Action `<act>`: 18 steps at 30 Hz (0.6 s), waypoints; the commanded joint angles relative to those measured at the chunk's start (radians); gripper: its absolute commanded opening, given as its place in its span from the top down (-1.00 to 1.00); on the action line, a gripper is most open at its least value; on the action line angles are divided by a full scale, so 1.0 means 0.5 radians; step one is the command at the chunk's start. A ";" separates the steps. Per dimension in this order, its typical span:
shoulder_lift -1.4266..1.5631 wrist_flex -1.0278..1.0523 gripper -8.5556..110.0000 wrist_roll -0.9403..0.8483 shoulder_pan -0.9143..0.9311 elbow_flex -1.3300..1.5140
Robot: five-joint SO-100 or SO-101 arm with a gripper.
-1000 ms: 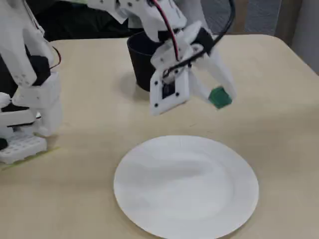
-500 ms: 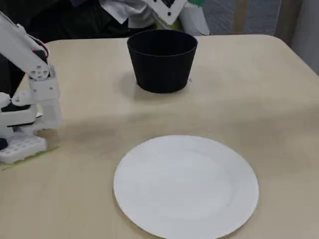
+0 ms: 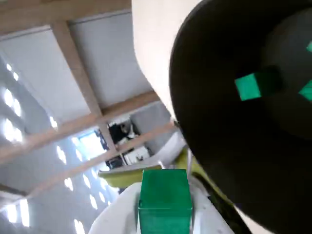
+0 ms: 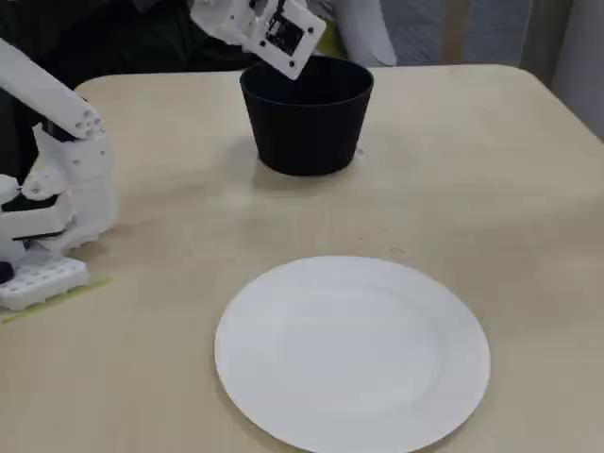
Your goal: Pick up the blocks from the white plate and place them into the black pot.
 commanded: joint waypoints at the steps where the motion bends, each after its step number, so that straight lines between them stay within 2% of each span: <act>1: -0.037 -0.132 0.90 -0.046 0.034 0.037; 5: -0.043 -0.138 0.89 -0.092 0.077 0.043; 8: -0.006 -0.101 0.60 -0.156 0.089 0.049; 11: 0.031 -0.067 0.49 -0.190 0.114 0.049; 16: 0.104 0.003 0.49 -0.224 0.166 0.049; 18: 0.126 0.012 0.56 -0.233 0.190 0.049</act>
